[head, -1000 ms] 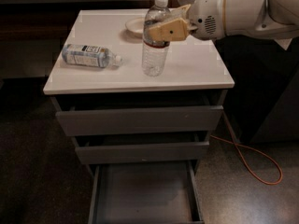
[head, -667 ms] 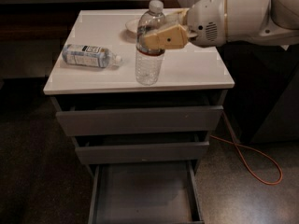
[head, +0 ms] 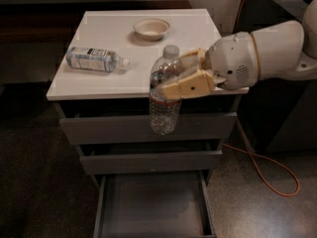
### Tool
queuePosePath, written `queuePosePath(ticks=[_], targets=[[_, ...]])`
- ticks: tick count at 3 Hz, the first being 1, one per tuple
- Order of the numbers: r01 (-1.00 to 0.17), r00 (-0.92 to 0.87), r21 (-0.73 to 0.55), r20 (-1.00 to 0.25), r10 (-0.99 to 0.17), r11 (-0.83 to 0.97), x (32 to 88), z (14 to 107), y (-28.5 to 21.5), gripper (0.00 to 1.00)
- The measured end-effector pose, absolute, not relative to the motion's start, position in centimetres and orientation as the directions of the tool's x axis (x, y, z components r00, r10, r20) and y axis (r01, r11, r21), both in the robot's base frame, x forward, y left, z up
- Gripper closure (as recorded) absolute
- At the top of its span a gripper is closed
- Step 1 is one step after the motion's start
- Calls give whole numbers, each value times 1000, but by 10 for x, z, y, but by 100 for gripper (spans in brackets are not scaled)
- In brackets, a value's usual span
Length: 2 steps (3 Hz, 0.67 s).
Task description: Place water bottle into bottom drawer
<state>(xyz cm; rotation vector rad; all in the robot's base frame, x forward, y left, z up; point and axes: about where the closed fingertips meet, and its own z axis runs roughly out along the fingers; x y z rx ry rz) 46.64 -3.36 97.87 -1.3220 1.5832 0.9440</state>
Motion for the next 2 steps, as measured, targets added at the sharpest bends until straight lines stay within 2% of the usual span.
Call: queuePosePath(ticks=[2], targets=[[-996,-84,74,-890,-449,42,437,937,-37,100]])
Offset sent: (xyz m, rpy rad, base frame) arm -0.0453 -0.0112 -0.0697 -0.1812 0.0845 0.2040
